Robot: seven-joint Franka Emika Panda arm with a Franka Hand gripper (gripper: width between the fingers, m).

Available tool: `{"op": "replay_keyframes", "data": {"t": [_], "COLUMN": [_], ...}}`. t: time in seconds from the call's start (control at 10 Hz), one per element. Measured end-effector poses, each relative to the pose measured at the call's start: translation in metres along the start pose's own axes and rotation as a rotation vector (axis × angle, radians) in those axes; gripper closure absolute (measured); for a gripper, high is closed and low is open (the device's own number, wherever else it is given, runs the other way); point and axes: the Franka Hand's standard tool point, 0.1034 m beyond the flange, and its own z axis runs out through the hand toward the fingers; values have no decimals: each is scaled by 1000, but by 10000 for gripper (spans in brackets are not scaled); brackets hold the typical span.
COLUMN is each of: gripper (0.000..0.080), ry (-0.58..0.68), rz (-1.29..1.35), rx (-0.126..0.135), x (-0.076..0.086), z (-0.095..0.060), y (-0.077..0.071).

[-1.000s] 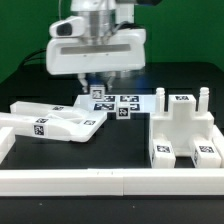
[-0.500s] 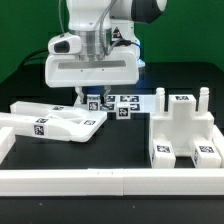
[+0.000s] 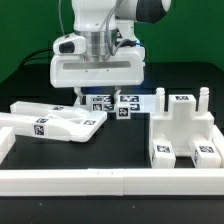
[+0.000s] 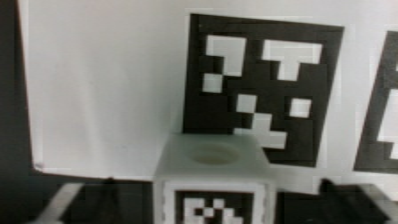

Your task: Assemble chair

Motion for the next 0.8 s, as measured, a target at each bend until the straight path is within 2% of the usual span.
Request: {"op": "replay_keyframes", "data": {"t": [0.1, 0.2, 0.3, 0.4, 0.5, 0.6, 0.8], "gripper": [217, 162, 153, 153, 150, 151, 151], "ry": [-22, -30, -33, -11, 35, 63, 52], "rz": [-27, -92, -114, -251, -390, -412, -585], "rx": [28, 53, 70, 57, 31, 10, 6], "x": [3, 10, 17, 24, 27, 22, 19], "z": [-8, -24, -40, -53, -60, -62, -57], "y": [0, 8, 17, 27, 34, 33, 35]}}
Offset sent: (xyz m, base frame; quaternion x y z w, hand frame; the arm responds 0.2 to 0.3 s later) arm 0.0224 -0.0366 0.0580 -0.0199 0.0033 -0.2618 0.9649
